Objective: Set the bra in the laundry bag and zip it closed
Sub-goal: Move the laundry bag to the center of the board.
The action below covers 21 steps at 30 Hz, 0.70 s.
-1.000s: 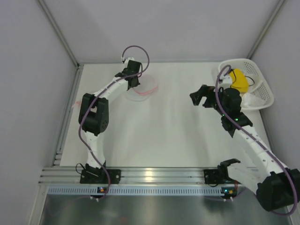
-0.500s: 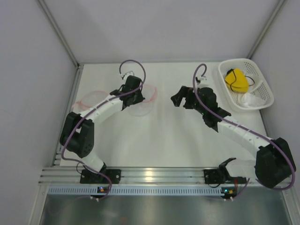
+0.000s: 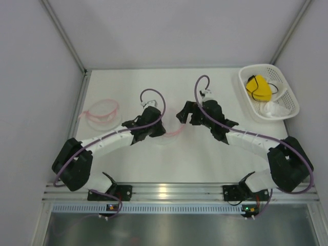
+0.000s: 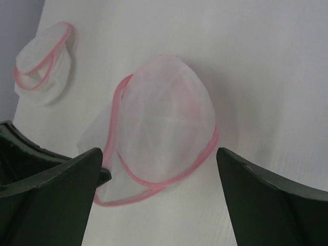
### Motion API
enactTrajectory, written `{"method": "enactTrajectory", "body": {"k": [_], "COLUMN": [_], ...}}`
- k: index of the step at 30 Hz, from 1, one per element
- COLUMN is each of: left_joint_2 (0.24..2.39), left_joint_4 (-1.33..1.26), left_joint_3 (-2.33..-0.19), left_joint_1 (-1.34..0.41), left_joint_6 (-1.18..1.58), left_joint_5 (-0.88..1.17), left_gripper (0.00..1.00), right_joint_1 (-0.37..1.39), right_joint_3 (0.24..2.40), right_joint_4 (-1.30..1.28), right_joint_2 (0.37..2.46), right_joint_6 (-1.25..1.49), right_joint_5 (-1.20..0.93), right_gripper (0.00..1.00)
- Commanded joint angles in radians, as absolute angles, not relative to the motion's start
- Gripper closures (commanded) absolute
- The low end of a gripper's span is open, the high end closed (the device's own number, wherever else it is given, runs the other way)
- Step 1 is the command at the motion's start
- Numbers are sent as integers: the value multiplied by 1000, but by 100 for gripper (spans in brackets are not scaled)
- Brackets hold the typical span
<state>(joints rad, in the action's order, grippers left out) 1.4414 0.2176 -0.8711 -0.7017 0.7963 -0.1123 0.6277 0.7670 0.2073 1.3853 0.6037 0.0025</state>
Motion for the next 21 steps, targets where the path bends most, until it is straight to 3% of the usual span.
{"method": "enactTrajectory", "body": {"k": [1, 15, 21], "left_joint_2": [1362, 1308, 1322], "left_joint_4": [158, 190, 181], "left_joint_3": [-818, -765, -765], "left_joint_1": [-735, -738, -742], "left_joint_6": [831, 850, 857], "left_joint_5": [-127, -199, -196], "left_gripper": [100, 100, 100], "right_joint_1": [660, 748, 762], "right_joint_3": [817, 739, 680], "right_joint_4": [214, -64, -15], "right_joint_2": [1429, 1286, 1281], "right_joint_6": [617, 787, 839], "right_joint_5": [14, 112, 92], "right_gripper": [7, 14, 21]}}
